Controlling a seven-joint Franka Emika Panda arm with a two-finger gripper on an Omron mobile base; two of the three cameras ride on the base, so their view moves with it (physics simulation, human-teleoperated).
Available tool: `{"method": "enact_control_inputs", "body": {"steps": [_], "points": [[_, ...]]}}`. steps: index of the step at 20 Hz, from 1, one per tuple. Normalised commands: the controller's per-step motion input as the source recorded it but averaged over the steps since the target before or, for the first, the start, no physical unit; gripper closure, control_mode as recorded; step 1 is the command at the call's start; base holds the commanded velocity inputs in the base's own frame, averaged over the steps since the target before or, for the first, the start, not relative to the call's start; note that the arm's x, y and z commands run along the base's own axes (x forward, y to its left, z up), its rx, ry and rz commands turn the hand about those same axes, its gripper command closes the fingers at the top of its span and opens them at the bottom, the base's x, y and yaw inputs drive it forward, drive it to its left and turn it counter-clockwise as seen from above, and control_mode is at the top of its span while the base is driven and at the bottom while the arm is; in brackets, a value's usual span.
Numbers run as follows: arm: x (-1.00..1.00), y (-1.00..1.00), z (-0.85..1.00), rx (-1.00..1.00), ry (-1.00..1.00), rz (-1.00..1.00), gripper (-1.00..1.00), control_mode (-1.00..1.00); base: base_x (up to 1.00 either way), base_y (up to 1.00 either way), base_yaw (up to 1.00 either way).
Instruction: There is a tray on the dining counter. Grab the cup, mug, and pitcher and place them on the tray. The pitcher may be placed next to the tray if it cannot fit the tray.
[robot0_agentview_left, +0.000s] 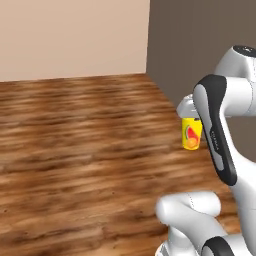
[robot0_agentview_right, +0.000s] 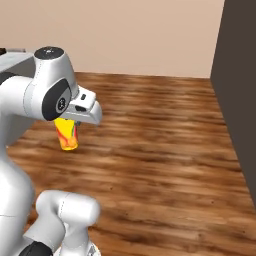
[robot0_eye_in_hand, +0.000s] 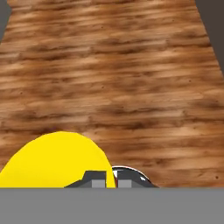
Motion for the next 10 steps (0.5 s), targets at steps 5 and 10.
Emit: {"method": "enact_control_inputs", "body": {"steps": [5,10], "points": [[0.00,0.00,0.00,0.00,0.00,0.00,1.00,1.00,1.00,0.00,0.12],[0.00,0.00,0.00,0.00,0.00,0.00,1.00,1.00,1.00,0.00,0.12]]}}
